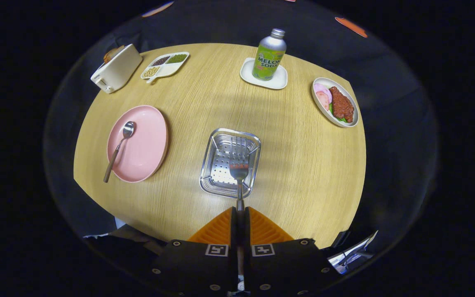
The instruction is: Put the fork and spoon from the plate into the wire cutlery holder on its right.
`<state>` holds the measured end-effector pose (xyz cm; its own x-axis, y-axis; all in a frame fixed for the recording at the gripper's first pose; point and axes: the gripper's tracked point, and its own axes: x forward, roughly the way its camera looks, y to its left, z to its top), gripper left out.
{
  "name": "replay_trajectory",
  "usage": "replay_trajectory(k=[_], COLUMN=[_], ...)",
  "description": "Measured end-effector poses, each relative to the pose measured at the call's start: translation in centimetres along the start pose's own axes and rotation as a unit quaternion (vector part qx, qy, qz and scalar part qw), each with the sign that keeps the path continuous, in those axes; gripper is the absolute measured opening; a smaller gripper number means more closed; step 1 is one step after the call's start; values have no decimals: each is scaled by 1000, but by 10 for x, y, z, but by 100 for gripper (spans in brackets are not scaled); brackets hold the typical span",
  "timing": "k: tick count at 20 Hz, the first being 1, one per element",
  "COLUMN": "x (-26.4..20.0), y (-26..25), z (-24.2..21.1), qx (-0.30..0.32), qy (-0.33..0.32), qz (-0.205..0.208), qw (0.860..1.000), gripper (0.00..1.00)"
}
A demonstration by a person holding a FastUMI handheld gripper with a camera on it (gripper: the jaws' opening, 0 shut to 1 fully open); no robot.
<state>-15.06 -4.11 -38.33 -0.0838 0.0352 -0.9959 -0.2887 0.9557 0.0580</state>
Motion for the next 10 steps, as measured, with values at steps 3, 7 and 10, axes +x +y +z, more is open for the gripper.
replay_trajectory(k=[3,7,10], x=[9,17,16], y=[4,4,10], z=[1,18,32], qx=[3,10,22], qy=[26,12,-12], qz=[21,27,37], qw=[999,1000,999], gripper=[7,10,11])
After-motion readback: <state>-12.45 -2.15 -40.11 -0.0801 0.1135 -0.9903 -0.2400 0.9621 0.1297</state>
